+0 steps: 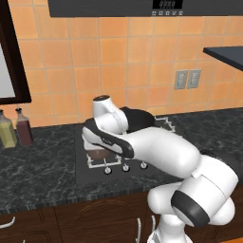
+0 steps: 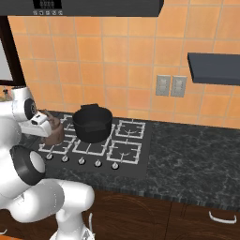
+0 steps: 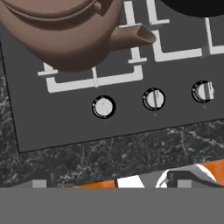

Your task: Pick the kettle from the counter and place it on a stove burner. Then turn the burner on.

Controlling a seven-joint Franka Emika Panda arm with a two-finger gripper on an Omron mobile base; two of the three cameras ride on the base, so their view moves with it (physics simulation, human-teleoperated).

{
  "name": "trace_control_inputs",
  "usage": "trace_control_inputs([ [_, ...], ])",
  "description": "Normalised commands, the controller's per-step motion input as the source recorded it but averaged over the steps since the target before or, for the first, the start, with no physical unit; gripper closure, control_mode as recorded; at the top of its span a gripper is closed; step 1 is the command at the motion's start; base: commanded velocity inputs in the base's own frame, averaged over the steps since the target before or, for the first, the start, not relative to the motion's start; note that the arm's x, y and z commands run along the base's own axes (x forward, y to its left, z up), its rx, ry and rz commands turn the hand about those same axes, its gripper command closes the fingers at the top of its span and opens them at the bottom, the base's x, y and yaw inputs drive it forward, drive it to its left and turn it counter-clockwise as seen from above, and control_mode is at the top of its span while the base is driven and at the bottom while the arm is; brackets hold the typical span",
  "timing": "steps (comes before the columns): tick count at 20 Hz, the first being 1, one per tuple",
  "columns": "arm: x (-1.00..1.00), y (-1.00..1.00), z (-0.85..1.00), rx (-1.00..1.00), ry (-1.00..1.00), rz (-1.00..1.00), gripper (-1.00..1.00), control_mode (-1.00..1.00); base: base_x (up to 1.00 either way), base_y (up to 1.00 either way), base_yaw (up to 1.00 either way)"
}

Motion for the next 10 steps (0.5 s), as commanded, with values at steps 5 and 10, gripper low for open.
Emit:
trace_control_inputs([
  [5, 0.00, 0.00, -0.42, 0.09, -0.02, -0.05, -1.00, -1.00, 0.00, 0.00, 0.00],
  [10, 0.00, 0.00, -0.39, 0.00, -0.07, 0.00, -1.00, -1.00, 0.00, 0.00, 0.00],
])
